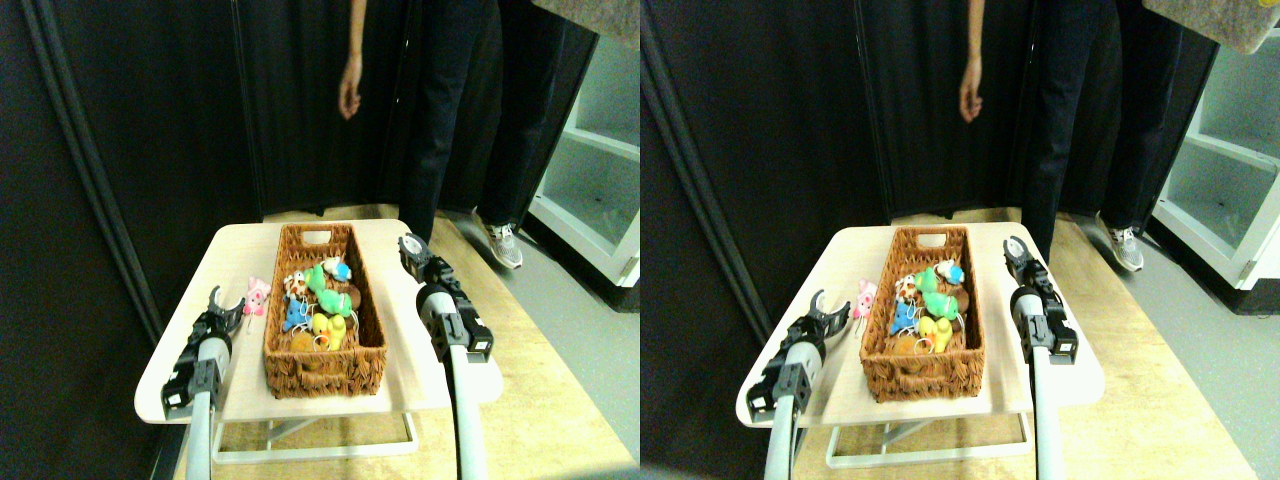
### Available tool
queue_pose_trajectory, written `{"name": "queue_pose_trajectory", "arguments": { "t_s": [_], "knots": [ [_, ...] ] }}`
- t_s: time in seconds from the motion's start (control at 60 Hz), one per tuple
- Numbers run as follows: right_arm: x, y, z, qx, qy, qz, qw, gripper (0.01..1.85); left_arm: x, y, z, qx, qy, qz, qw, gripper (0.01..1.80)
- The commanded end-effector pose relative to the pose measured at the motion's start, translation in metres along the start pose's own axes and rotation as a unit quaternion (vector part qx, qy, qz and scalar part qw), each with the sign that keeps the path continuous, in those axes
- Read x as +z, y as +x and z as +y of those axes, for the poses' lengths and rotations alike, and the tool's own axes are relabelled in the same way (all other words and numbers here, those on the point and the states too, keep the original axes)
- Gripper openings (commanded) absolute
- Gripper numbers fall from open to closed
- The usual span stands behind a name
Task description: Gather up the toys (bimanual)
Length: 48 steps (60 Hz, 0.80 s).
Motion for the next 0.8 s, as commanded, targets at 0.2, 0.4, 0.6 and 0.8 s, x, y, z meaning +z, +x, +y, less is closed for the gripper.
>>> {"name": "queue_pose_trajectory", "arguments": {
  "t_s": [0.2, 0.4, 0.6, 0.8],
  "knots": [
    [0.006, -0.002, -0.027, -0.015, 0.034, -0.045, 0.998, 0.01, -0.006, 0.021, -0.033, -0.023, -0.011, 0.034, 0.999, 0.56],
    [0.004, -0.007, -0.032, -0.024, 0.038, -0.058, 0.997, 0.01, -0.017, 0.036, -0.024, -0.007, -0.046, 0.024, 0.999, 0.48],
    [0.002, -0.006, -0.036, -0.015, 0.026, -0.05, 0.998, 0.01, -0.025, 0.045, -0.016, -0.006, -0.063, 0.018, 0.998, 0.45],
    [0.002, -0.007, -0.04, -0.025, 0.019, -0.052, 0.998, 0.01, -0.03, 0.05, -0.005, -0.004, -0.077, 0.005, 0.997, 0.48]
  ]
}}
